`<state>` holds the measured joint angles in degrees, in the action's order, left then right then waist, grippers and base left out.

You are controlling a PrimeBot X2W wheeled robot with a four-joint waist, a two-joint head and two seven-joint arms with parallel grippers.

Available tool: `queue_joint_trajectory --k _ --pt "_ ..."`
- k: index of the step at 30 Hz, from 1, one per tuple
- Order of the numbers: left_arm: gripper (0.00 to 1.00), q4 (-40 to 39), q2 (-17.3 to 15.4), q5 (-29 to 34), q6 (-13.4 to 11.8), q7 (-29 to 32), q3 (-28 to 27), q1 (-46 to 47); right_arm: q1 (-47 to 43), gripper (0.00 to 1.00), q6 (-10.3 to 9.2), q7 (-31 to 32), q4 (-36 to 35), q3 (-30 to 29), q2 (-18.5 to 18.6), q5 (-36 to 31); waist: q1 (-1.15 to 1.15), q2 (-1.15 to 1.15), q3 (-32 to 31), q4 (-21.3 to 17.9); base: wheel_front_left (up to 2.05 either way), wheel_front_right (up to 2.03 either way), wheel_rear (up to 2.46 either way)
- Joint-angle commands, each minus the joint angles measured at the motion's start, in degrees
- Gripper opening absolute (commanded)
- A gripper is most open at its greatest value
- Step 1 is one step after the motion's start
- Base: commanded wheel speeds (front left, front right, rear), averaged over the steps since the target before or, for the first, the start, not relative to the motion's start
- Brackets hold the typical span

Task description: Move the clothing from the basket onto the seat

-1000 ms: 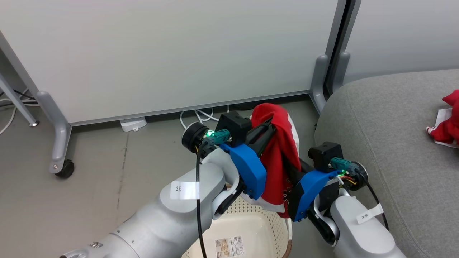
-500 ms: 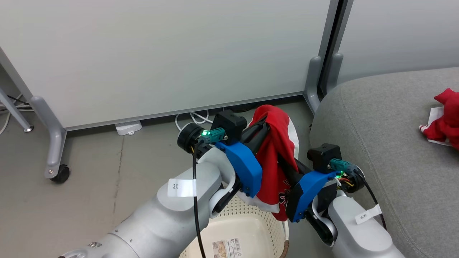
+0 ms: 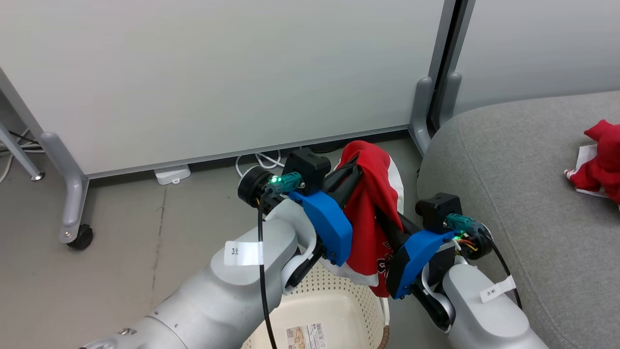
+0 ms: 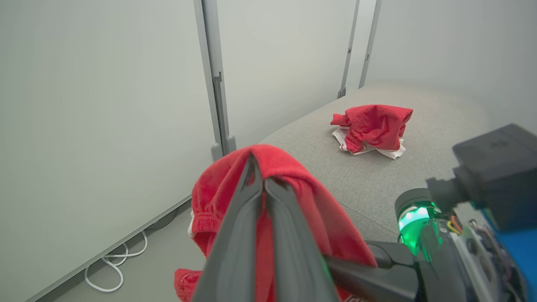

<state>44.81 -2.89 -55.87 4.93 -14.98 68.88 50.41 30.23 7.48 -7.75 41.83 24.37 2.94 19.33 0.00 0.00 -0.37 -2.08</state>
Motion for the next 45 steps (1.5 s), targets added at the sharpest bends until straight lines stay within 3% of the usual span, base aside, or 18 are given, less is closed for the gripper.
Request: queue_joint_trajectory --k 1,9,10,11,13,28,45 --pt "0.0 0.2 0.0 0.1 0.0 -0.3 -0.5 -0.7 0.7 0.0 0.03 -0.4 0.3 0.2 -0.1 0.1 0.0 0.0 0.0 0.0 0.0 0.0 0.0" --pt "0.0 0.4 0.0 0.4 0.0 -0.3 -0.7 -0.8 1.0 0.0 0.03 -0.6 0.7 0.6 -0.1 0.4 0.0 0.0 0.2 -0.1 0.0 0.0 0.0" --pt "0.13 0.2 0.0 0.5 -0.2 -0.3 -1.0 -0.8 1.0 0.0 0.03 -0.6 0.7 0.6 -0.1 0.5 0.0 0.0 0.2 -0.1 0.0 0.0 0.0" --pt "0.39 0.1 0.0 0.7 -0.2 -0.3 -1.0 -0.9 1.1 0.0 0.03 -0.6 0.8 0.6 -0.1 0.5 0.0 0.0 0.2 -0.1 0.0 0.0 0.0" --pt "1.0 0.0 0.0 1.1 -0.3 -0.3 -1.3 -1.1 1.2 0.0 0.03 -0.8 1.0 0.6 -0.1 0.6 0.0 0.0 0.2 -0.1 0.0 0.0 0.0" --pt "1.0 -0.9 0.0 5.1 -0.5 -0.3 -5.8 -3.4 1.7 0.0 0.03 -1.6 1.3 0.1 -0.1 0.7 0.0 0.0 0.5 0.0 0.0 0.0 0.0" --pt "1.0 -17.8 -5.2 24.5 1.4 -0.3 -27.5 -25.5 -0.2 0.0 0.03 -2.0 -0.7 -4.1 0.2 -1.5 0.0 0.0 1.8 1.6 0.0 0.0 0.0"
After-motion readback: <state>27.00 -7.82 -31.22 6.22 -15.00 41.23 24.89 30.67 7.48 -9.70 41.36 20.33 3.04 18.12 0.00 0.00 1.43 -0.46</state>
